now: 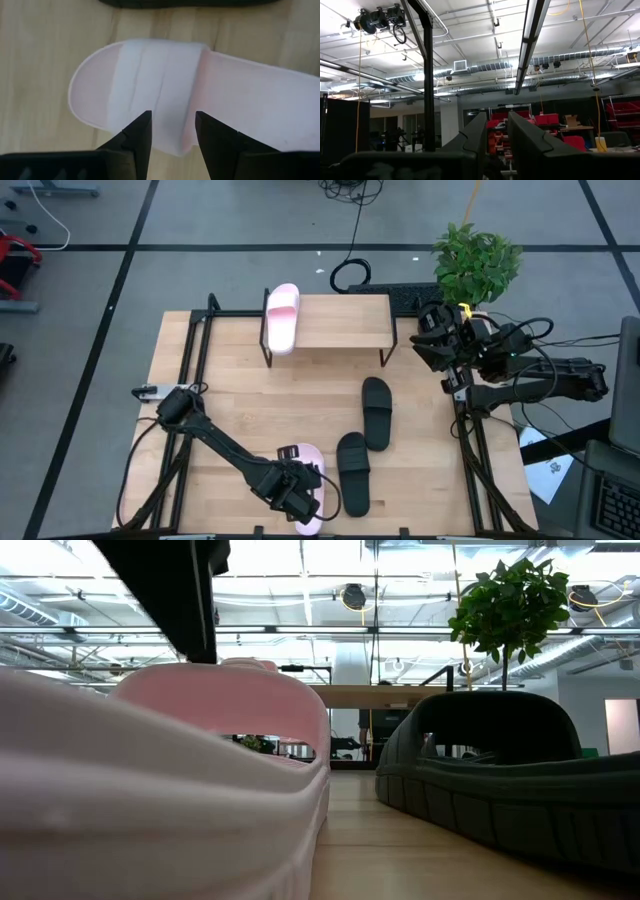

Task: Pick and place slides into the shelf
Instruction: Put the pink slipper on the shelf

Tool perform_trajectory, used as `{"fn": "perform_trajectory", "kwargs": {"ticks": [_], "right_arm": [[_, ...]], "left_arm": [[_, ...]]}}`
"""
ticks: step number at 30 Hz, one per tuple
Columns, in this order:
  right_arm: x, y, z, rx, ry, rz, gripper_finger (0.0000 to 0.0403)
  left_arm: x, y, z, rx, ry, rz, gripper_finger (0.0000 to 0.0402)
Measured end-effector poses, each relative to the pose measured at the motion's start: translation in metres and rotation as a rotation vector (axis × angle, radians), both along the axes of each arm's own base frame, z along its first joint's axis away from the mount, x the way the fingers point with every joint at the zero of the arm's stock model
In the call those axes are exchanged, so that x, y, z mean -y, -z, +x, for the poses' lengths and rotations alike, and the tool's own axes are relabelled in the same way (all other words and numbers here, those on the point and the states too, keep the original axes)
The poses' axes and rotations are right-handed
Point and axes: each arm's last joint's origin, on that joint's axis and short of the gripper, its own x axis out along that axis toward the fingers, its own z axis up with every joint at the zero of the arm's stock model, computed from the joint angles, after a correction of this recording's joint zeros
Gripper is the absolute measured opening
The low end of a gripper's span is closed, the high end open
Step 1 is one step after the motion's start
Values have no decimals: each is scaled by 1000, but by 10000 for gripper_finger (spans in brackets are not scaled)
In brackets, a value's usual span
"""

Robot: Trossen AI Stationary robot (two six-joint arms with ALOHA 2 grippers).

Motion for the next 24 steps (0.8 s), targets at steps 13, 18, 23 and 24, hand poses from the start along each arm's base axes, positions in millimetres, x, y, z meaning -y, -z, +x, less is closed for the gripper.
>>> {"fn": "perform_trajectory", "kwargs": {"ticks": [13,18,23,24], "right_arm": [[0,0,0,-1,1,-1,70],[0,0,0,-1,1,-1,70],[0,0,0,-2,1,0,70],[0,0,0,-3,0,0,70]], "left_arm": [[0,1,-1,-25,-3,-20,149],[0,9,1,-43,-7,-11,149],[1,22,4,-68,-25,8,149],[1,23,4,-59,-41,21,149]]}}
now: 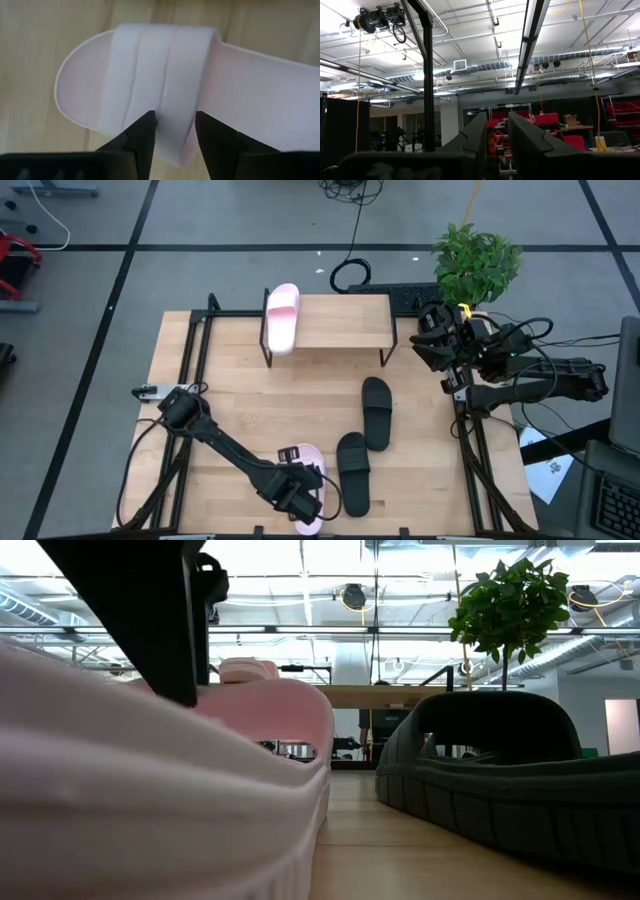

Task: Pick and place slides into the shelf
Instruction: Put the pink slipper on the shelf

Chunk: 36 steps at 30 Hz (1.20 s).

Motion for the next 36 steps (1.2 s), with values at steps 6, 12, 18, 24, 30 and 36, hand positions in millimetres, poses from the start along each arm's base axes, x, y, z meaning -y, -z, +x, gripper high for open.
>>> {"fn": "perform_trajectory", "kwargs": {"ticks": [6,12,18,24,30,36], "right_arm": [[0,0,0,0,0,0,70],[0,0,0,0,0,0,70],[0,1,1,-13,0,1,70],[0,3,2,-40,3,1,70],[0,2,1,-20,7,-4,70],[0,-5,-3,57,13,-6,70]], "left_arm": [[-1,0,-1,30,-34,52,148],[0,5,-1,14,-24,74,115],[-2,4,-1,36,-36,114,49],[-8,0,-3,11,-55,132,5],[-24,-49,-18,-154,-75,315,2],[-41,-124,-12,100,-34,322,1]]}}
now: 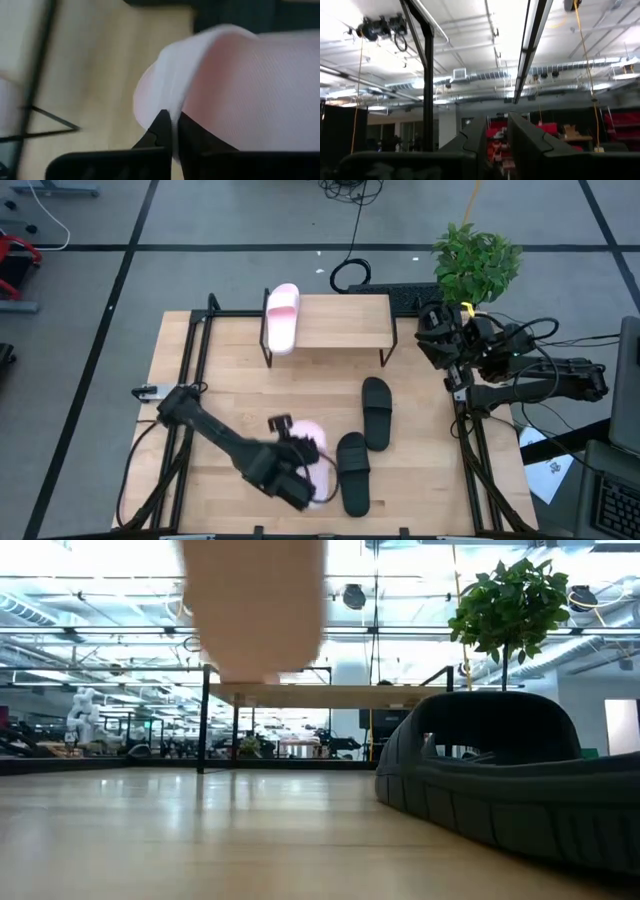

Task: Pick and place slides into the shelf
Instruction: Put the pink slipper on the shelf

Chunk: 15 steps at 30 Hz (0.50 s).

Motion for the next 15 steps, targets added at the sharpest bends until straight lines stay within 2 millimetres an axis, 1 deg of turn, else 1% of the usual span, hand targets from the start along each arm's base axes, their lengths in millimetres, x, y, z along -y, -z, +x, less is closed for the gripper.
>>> {"fn": "perform_trajectory", "kwargs": {"ticks": [1,4,7,10,15], "right_arm": [[0,-1,-1,15,2,2,70],[1,-5,-4,58,19,14,70],[1,-6,-6,83,36,27,70],[2,-7,-6,93,59,45,70],[3,-7,-6,96,92,53,70]], "left_arm": [[-5,-13,-3,33,11,14,1],[-23,-43,-4,116,58,107,1],[-44,-66,-6,134,108,194,1],[-71,-83,-4,105,157,317,0],[-122,-101,2,31,179,454,0]]}}
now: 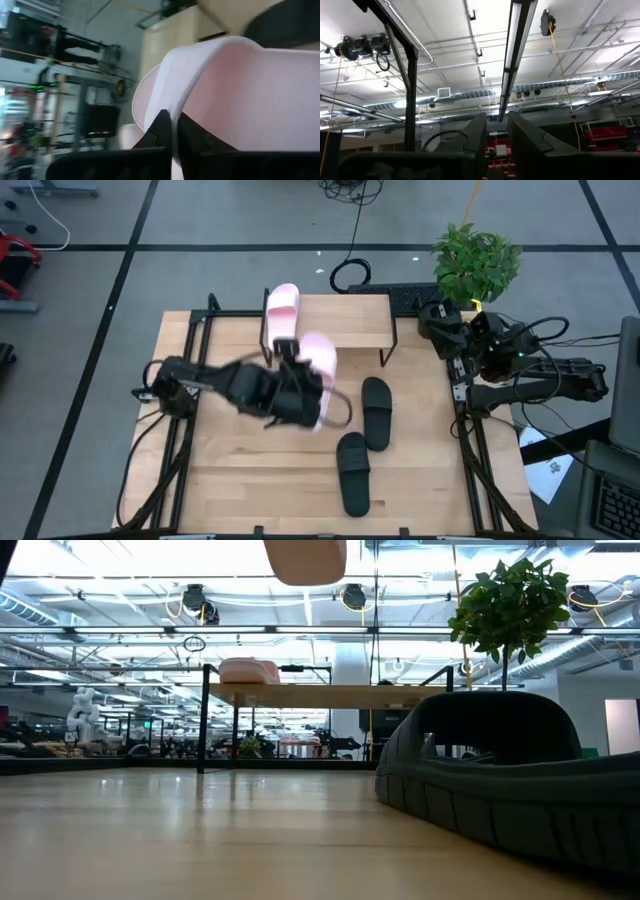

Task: Pick and place slides into the shelf
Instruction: Put the pink slipper on the shelf

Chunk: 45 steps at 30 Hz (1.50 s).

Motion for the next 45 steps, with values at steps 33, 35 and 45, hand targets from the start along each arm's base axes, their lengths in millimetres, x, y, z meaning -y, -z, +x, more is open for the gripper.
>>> {"fn": "perform_trajectory", "kwargs": {"ticks": [33,35,45], "right_arm": [[0,2,1,-24,122,-141,70],[0,2,1,-24,129,-148,70],[1,2,1,-26,169,-122,70]], "left_arm": [[-239,77,32,-90,-158,-16,0],[-241,84,32,-103,-158,-17,0],[-241,88,35,-91,-111,-42,0]]}}
